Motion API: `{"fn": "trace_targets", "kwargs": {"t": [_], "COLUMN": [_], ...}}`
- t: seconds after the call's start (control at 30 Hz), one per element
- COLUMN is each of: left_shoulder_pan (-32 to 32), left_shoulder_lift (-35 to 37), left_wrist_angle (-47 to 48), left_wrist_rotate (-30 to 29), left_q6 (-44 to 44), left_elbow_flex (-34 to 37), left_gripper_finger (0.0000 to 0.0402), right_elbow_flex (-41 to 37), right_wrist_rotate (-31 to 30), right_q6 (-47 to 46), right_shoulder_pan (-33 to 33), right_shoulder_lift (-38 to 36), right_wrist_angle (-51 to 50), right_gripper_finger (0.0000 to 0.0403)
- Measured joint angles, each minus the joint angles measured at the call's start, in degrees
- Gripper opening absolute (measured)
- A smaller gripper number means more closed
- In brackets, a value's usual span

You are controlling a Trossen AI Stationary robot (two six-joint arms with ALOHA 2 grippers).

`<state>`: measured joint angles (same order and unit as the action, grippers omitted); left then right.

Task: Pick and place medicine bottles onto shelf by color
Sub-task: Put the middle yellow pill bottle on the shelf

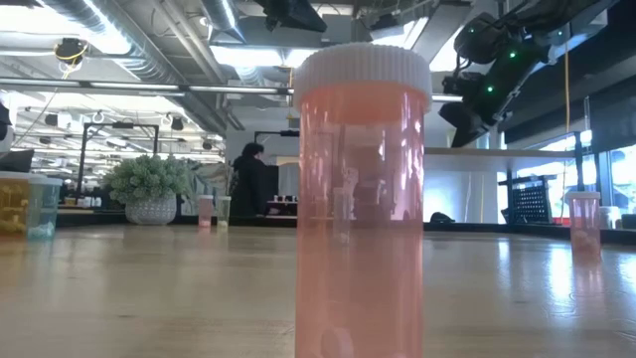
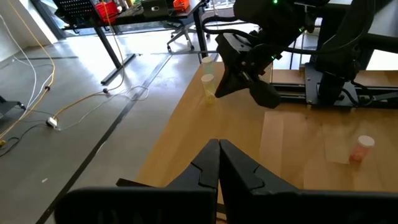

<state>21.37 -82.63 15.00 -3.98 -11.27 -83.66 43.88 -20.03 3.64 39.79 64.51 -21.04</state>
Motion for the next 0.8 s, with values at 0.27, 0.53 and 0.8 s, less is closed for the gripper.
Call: {"fn": "trace_targets", "kwargs": {"t": [0.27, 0.53, 0.8], "left_shoulder_pan": [0.0, 0.0, 0.0], "left_shoulder_lift": [0.0, 0.0, 0.0], "left_wrist_angle": [0.0, 0.0, 0.0], "left_wrist_rotate": [0.0, 0.0, 0.0], "left_q6": [0.0, -0.3, -1.5], "left_elbow_flex": [0.0, 0.0, 0.0], "left_gripper_finger": [0.0000, 0.0000, 0.0000], "right_elbow_flex": [0.0, 0.0, 0.0], "right_wrist_rotate": [0.2, 0.8, 5.2], "right_q6": [1.5, 2.8, 3.1], "right_shoulder_pan": [1.6, 2.7, 2.8], "right_shoulder_lift": [0.0, 0.0, 0.0], "right_wrist_angle": [2.8, 2.9, 1.9], "right_gripper_finger": [0.0000, 0.0000, 0.0000]}}
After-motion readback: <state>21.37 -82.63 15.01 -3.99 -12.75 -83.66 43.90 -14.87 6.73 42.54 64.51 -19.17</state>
